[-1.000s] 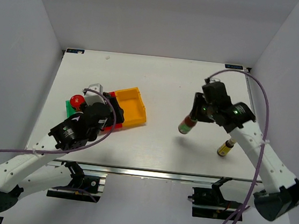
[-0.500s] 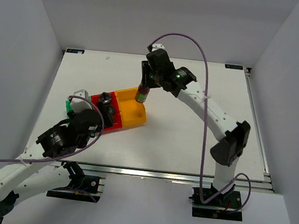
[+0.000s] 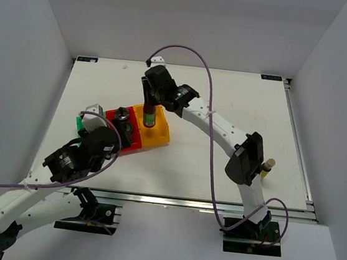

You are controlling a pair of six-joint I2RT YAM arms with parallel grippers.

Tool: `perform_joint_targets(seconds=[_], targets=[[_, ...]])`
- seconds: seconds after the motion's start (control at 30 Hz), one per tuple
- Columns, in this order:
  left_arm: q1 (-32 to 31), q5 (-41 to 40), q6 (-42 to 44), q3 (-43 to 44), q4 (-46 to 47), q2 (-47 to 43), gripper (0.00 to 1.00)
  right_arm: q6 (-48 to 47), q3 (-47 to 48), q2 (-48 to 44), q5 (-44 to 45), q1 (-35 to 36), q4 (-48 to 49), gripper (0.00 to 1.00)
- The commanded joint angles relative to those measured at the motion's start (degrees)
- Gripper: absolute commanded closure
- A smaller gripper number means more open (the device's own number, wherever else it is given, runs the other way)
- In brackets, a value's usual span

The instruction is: Organize the condiment bottles

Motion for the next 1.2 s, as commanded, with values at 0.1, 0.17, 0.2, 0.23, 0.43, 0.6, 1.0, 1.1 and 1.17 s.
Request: perform_joint_targets(seconds=[0.1,0.17,0.2,0.23,0.43,0.6,1.0,1.1,1.17], targets=[[-0.17,-2.07,0.31,0.22,1.23,-0.02,0.02,-1.97,2.41,1.90,3.00,0.25,8.68,1.00],[-0.09,-2.16,0.31,0.04,1.24,-0.02,0.02,-2.41,1.69,2.68,3.96,0.51,10.79,1.00],[-0.09,-2.07,0.22,0.13,1.15,0.16,0.02,-2.77,2.12,3.39,4.48,0.51,11.67,1.00],[-0.09,-2.16,0.22,0.13,1.15,0.33,0.02,-2.77,2.22,3.39,4.75,0.51,12.29,1.00],[-0.09,-2.51,0.22,0.13,1.06,0.60,0.02,-6.19,-0.59,3.22,8.26,1.48,18.88,1.00],[-0.09,-2.60,0.13,0.04,0.80,0.69,0.02,-6.99,-2.18,3.92,8.35,1.57,21.17,1.00],[-0.09,-2.42,-0.04,-0.22,0.62,-0.02,0.02,-4.79,-4.20,1.91,6.86,1.65,19.33,0.31],[-0.09,-2.25,0.04,-0.14,0.80,-0.02,0.02,-4.18,-4.11,-0.29,6.86,1.65,16.96,0.11],[-0.09,-2.16,0.04,-0.14,0.88,-0.02,0.02,-3.65,-4.90,-2.40,7.12,1.65,15.46,0.11]])
